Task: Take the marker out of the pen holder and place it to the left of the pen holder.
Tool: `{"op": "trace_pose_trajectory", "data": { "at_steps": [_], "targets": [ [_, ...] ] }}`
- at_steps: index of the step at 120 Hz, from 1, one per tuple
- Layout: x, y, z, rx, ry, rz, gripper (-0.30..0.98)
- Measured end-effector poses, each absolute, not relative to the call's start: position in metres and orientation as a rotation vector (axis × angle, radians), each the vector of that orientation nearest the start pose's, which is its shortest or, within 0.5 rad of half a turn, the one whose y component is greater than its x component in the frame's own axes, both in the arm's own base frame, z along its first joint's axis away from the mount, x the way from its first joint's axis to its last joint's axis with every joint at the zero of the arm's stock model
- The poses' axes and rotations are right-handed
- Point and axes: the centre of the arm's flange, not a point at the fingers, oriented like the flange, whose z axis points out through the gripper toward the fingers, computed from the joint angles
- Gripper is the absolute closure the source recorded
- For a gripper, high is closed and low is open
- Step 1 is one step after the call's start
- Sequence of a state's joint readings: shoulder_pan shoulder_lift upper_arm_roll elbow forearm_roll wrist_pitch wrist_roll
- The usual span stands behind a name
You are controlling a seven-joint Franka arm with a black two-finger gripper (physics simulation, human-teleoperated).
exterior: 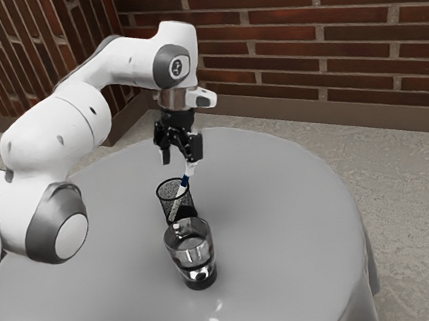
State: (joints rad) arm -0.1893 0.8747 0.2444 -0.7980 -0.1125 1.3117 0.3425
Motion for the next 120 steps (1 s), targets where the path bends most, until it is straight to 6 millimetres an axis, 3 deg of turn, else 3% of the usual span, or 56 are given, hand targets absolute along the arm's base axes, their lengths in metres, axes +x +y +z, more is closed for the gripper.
{"op": "trace_pose_trajectory", "data": {
  "at_steps": [23,46,101,120],
  "targets": [
    [0.723,-0.053,0.382,-3.016,0.571,0.65,0.22],
    [0.722,-0.057,0.386,-3.009,0.592,0.662,0.36],
    [0.741,-0.05,0.359,-3.006,0.603,0.545,0.37],
    [0.745,-0.05,0.351,-3.005,0.607,0.517,0.44]
  ]
}}
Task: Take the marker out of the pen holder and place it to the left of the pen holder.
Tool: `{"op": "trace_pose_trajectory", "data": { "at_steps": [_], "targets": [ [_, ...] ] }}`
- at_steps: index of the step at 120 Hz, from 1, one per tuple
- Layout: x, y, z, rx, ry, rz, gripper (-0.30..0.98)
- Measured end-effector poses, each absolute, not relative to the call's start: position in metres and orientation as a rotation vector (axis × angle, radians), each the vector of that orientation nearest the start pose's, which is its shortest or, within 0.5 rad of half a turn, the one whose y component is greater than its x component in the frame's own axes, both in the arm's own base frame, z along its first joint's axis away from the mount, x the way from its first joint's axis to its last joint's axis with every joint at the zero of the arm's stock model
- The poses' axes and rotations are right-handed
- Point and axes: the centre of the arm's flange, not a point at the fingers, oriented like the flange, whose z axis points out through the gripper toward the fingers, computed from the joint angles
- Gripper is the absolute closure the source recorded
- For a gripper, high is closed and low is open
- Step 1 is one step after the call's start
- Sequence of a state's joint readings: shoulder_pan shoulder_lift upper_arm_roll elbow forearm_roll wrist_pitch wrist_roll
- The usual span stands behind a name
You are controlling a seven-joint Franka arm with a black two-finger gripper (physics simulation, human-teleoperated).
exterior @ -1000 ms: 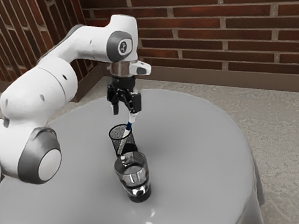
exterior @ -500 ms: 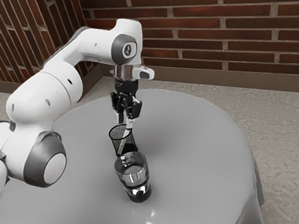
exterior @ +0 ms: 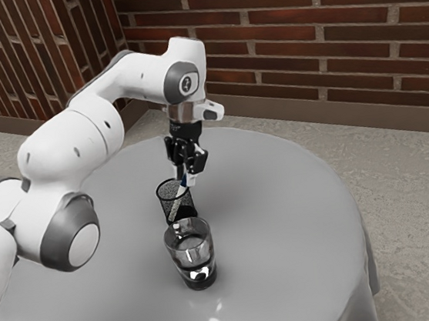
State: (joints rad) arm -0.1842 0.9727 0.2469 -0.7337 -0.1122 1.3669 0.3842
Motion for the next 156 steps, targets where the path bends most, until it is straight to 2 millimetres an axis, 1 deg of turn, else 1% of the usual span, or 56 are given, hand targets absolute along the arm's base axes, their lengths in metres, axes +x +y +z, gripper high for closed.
{"op": "trace_pose_trajectory", "data": {
  "at_steps": [12,27,53,70,81,101,107,113,125,137,143,150,156],
  "targets": [
    [0.747,-0.046,0.35,-2.999,0.599,0.502,0.51],
    [0.75,-0.045,0.344,-2.995,0.598,0.487,0.56],
    [0.754,-0.044,0.336,-2.993,0.601,0.454,0.59],
    [0.756,-0.043,0.336,-2.991,0.602,0.434,0.6],
    [0.756,-0.041,0.339,-2.99,0.598,0.427,0.69],
    [0.75,-0.035,0.375,-2.981,0.578,0.406,0.75],
    [0.747,-0.033,0.39,-2.981,0.574,0.4,0.76],
    [0.741,-0.033,0.411,-2.986,0.573,0.381,0.76],
    [0.723,-0.035,0.459,-2.98,0.573,0.344,0.77],
    [0.705,-0.029,0.503,-2.966,0.562,0.309,0.78],
    [0.696,-0.023,0.523,-2.955,0.549,0.301,0.78],
    [0.688,-0.011,0.534,-2.938,0.517,0.324,0.78],
    [0.685,0.004,0.533,-2.923,0.475,0.362,0.79]
  ]
}}
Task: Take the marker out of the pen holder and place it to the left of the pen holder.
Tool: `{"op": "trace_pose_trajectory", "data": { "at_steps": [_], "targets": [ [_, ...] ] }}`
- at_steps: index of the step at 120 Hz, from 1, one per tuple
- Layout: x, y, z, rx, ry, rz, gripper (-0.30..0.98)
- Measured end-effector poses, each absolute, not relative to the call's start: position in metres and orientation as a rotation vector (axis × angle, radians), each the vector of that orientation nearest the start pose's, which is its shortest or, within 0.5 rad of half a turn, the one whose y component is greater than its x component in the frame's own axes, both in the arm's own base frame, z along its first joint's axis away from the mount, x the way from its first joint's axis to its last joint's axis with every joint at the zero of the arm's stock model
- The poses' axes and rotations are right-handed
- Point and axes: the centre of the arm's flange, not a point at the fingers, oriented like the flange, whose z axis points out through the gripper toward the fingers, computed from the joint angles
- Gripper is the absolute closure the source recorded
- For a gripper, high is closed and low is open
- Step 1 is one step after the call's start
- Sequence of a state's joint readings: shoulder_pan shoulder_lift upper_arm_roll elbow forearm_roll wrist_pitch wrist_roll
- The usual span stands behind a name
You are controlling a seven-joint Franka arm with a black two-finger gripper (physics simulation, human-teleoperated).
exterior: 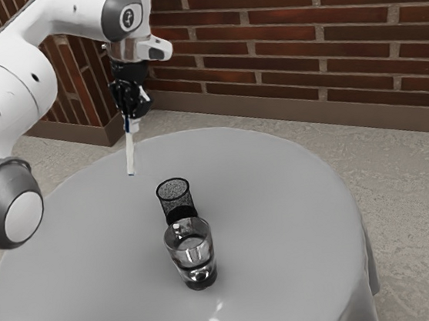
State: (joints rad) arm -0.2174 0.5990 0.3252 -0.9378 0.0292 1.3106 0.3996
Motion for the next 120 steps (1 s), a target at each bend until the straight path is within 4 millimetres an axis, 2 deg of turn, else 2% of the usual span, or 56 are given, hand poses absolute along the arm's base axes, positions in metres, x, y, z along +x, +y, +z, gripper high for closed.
{"op": "trace_pose_trajectory", "data": {
  "at_steps": [9,25,41,52,75,84,88,93,101,106,112,120],
  "targets": [
    [0.687,0.031,0.509,-2.897,0.4,0.466,0.79],
    [0.688,0.085,0.445,-2.875,0.279,0.695,0.79],
    [0.684,0.123,0.382,-2.846,0.205,0.91,0.79],
    [0.679,0.143,0.355,-2.838,0.173,1.005,0.78],
    [0.677,0.146,0.332,-2.837,0.186,1.081,0.38],
    [0.677,0.134,0.343,-2.856,0.223,1.069,0.27],
    [0.676,0.117,0.358,-2.877,0.269,1.045,0.23],
    [0.667,0.084,0.391,-2.906,0.353,1.002,0.19],
    [0.644,0.03,0.45,-2.934,0.497,0.898,0.14],
    [0.627,0.003,0.48,-2.954,0.585,0.814,0.11],
    [0.605,-0.021,0.504,-2.978,0.687,0.716,0.09],
    [0.562,-0.046,0.522,-2.992,0.808,0.583,0.07]
  ]
}}
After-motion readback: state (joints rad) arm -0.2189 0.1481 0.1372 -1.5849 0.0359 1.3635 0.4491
